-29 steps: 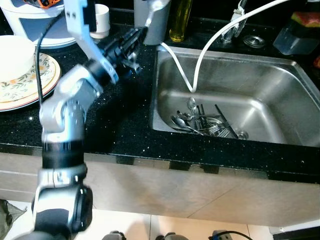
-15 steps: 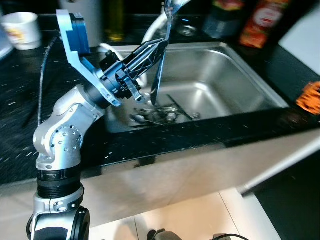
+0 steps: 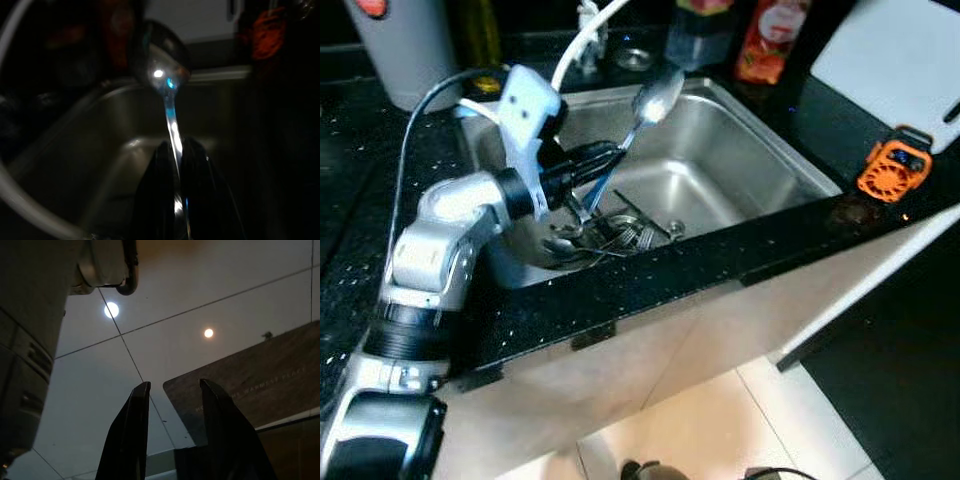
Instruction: Kitchen organization
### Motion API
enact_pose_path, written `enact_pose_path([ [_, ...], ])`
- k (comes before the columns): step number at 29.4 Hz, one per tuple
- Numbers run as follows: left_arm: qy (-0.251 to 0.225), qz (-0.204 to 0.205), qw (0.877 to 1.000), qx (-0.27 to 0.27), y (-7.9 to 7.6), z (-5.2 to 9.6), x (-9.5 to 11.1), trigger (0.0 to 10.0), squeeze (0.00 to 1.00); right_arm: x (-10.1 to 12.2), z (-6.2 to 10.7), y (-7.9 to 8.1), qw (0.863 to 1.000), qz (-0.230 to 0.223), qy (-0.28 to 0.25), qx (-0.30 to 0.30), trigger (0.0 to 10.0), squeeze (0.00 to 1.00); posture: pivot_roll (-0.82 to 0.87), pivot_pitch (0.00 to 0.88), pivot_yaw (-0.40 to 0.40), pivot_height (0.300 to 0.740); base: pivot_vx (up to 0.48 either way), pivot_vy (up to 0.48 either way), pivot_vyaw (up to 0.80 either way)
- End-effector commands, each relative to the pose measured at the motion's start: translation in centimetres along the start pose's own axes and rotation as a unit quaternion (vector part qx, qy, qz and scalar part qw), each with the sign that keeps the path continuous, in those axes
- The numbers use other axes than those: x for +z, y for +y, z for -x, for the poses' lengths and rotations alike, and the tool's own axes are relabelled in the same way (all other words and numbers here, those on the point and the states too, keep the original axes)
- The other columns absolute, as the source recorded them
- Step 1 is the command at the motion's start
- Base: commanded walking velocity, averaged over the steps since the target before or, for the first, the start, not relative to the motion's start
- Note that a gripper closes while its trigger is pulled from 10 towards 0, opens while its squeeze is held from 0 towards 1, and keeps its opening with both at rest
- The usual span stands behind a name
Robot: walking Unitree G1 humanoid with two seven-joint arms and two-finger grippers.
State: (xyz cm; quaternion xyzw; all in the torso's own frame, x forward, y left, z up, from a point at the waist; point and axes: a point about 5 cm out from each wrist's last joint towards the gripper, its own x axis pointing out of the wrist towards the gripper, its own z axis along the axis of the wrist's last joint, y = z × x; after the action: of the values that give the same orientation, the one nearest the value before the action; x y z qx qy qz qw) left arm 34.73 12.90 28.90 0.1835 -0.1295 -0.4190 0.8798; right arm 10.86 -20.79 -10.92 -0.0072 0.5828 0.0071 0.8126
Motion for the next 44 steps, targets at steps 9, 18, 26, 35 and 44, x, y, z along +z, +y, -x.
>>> enact_pose_path([
  [9, 0.091, -0.203, 0.971, -0.084, -0.1, -3.2, -0.8, 10.0, 0.0, -2.2, 0.3, -0.4, 1.0, -0.009, 0.027, -0.009, 10.0, 0.0, 0.02, 0.161, -0.01, 0.74, 0.0, 0.0, 0.0],
  [18, 0.099, -0.192, 0.953, -0.212, -2.2, -5.1, -3.4, 10.0, 0.0, -4.4, 0.6, -0.5, 0.998, -0.024, 0.048, -0.014, 10.0, 0.0, -0.04, 0.215, 0.017, 0.74, 0.0, 0.0, 0.0],
  [26, 0.125, -0.187, 0.936, -0.27, -2.8, -5.7, -4.1, 10.0, 0.0, -5.2, 0.8, -0.7, 0.998, -0.032, 0.054, -0.018, 10.0, 0.0, -0.05, 0.24, 0.027, 0.74, 0.0, 0.0, 0.0],
  [35, 0.142, -0.157, 0.922, -0.324, -3.7, -5.4, -5.6, 10.0, 1.0, -4.7, 0.6, -0.3, 0.998, -0.037, 0.046, -0.015, 10.0, 0.0, -0.05, 0.228, 0.028, 0.74, 0.0, 0.0, 0.0],
  [44, 0.027, -0.176, 0.954, -0.24, -0.8, -6.2, -0.4, 10.0, 0.0, -3.3, 0.4, 0.1, 0.999, -0.038, 0.029, -0.012, 10.0, 0.0, -0.02, 0.184, 0.019, 0.74, 0.0, 0.0, 0.0],
])
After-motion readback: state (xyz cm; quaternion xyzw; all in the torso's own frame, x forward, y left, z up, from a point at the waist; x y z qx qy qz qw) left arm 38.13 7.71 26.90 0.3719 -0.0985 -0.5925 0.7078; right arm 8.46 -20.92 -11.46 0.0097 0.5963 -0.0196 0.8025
